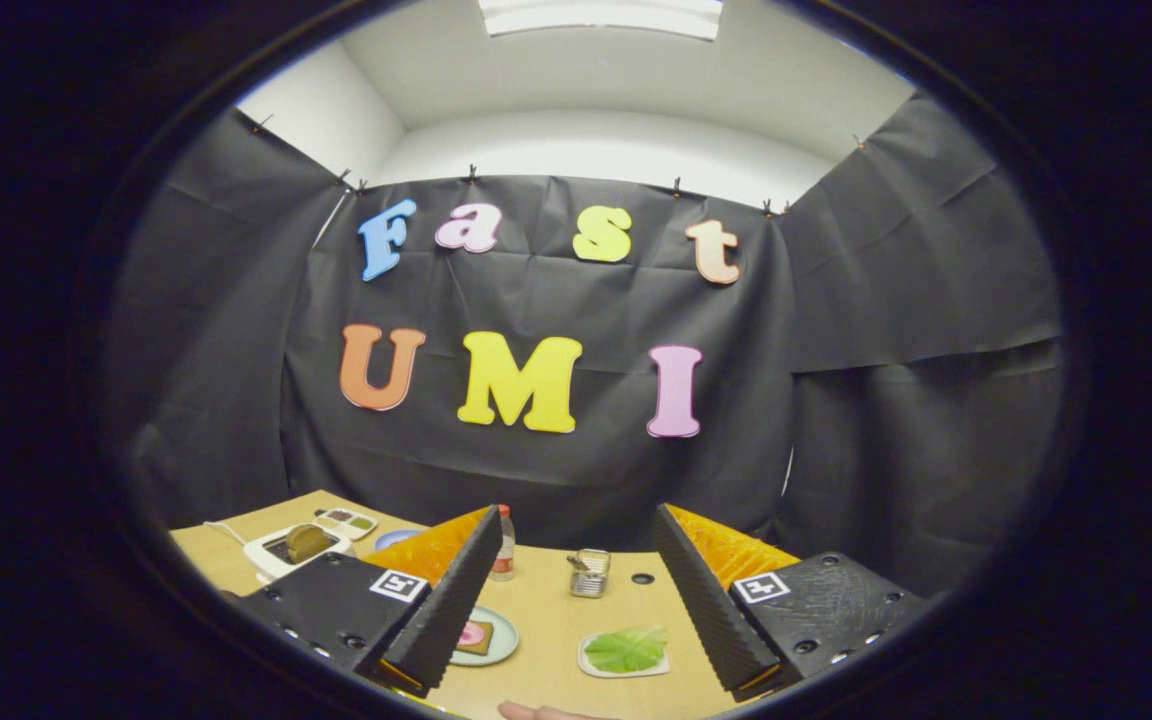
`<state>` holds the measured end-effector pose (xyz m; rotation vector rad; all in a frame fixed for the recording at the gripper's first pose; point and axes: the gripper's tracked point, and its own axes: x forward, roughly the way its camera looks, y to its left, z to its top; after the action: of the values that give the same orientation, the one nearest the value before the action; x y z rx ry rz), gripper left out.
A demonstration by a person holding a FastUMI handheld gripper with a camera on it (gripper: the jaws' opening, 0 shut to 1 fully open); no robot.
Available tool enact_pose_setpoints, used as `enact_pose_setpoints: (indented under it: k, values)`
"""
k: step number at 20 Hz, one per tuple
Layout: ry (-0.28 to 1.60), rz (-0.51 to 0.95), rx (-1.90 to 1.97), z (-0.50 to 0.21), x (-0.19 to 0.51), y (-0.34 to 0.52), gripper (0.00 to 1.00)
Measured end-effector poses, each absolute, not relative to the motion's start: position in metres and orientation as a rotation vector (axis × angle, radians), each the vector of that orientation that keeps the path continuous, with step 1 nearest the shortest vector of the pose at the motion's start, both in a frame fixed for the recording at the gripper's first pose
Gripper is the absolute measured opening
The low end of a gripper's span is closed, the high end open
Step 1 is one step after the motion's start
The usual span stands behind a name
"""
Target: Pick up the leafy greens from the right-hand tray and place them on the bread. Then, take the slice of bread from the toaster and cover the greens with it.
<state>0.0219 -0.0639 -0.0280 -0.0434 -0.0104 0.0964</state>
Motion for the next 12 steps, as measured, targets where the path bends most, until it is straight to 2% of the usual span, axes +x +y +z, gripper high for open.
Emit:
enact_pose_setpoints:
  k: [7,12]
  values:
    - [0.037,0.141,-0.081,-0.066,0.053,-0.129,0.95]
    - [0.216,0.186,-0.072,-0.16,0.09,-0.149,0.95]
